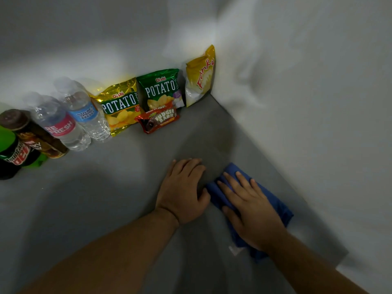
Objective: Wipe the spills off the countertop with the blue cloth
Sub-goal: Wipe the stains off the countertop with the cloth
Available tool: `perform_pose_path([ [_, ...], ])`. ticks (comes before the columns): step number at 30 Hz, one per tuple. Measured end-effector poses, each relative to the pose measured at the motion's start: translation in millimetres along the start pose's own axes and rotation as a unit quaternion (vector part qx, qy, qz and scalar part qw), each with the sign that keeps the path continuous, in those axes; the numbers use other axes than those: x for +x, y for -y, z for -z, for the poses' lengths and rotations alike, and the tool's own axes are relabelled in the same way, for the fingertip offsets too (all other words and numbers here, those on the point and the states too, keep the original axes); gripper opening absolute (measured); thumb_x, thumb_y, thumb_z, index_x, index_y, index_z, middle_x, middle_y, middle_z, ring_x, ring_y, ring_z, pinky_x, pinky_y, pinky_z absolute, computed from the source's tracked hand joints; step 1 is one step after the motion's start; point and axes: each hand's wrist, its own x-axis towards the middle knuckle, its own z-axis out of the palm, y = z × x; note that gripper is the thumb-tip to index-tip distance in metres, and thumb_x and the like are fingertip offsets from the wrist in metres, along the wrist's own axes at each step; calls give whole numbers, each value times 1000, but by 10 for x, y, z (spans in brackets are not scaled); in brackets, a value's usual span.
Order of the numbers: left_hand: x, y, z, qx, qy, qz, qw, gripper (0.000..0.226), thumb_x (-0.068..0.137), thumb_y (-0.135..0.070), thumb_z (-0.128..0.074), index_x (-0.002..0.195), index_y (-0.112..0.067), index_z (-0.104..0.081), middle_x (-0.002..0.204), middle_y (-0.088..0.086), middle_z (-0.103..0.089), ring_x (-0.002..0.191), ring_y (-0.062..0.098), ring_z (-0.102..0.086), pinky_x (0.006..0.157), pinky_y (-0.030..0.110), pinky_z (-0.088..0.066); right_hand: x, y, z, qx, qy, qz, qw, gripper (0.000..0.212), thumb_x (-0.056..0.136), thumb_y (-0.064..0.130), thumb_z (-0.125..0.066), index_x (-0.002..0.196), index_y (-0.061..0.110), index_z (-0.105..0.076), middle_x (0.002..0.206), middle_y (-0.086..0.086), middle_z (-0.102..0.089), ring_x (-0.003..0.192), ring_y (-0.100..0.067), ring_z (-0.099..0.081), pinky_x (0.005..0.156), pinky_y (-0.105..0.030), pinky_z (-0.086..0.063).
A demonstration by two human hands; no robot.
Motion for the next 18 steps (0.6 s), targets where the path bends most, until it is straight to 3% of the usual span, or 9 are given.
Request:
perform_pose_path([
  [3, 34, 50, 42, -17, -4, 0, 1000, 56, 82, -37, -61, 133, -14, -60, 149, 4, -54, 133, 27, -52, 118, 51, -38, 5, -306, 89, 5, -11, -1, 1000, 59, 106, 54, -29, 162, 35, -25, 170, 11, -16, 159, -19, -4, 127, -48, -9],
  [6, 127, 160, 102, 5, -2, -8, 1000, 56, 84, -36, -60, 135, -12, -61, 148, 7, -55, 132, 28, -55, 110, 46, -48, 306, -359, 141, -3, -30, -80, 996, 61, 105, 55, -23, 162, 34, -20, 170, 10, -10, 159, -23, -4, 128, -48, -6],
  [10, 273, 324, 145, 66, -18, 5, 998, 55, 85, -38, -63, 134, -11, -61, 145, 10, -57, 133, 31, -53, 116, 51, -40, 691, -154, 130, -5, -39, -161, 986, 62, 106, 52, -24, 164, 31, -13, 173, 4, -3, 159, -27, 5, 128, -49, 0],
  [15, 279, 364, 132, 81, -15, 36, 996, 60, 87, -46, -57, 138, -15, -57, 150, 7, -52, 142, 29, -43, 123, 54, -29, 392, -184, 151, 7, -5, -1, 1000, 61, 106, 55, -24, 163, 33, -21, 172, 8, -11, 159, -21, 3, 128, -47, -4],
  [18, 279, 351, 146, 78, -20, 34, 996, 59, 86, -46, -58, 137, -15, -58, 150, 6, -53, 142, 28, -43, 123, 54, -29, 293, -443, 229, 17, -3, 25, 1000, 59, 105, 53, -31, 161, 33, -29, 170, 10, -20, 159, -18, -6, 128, -46, -10],
])
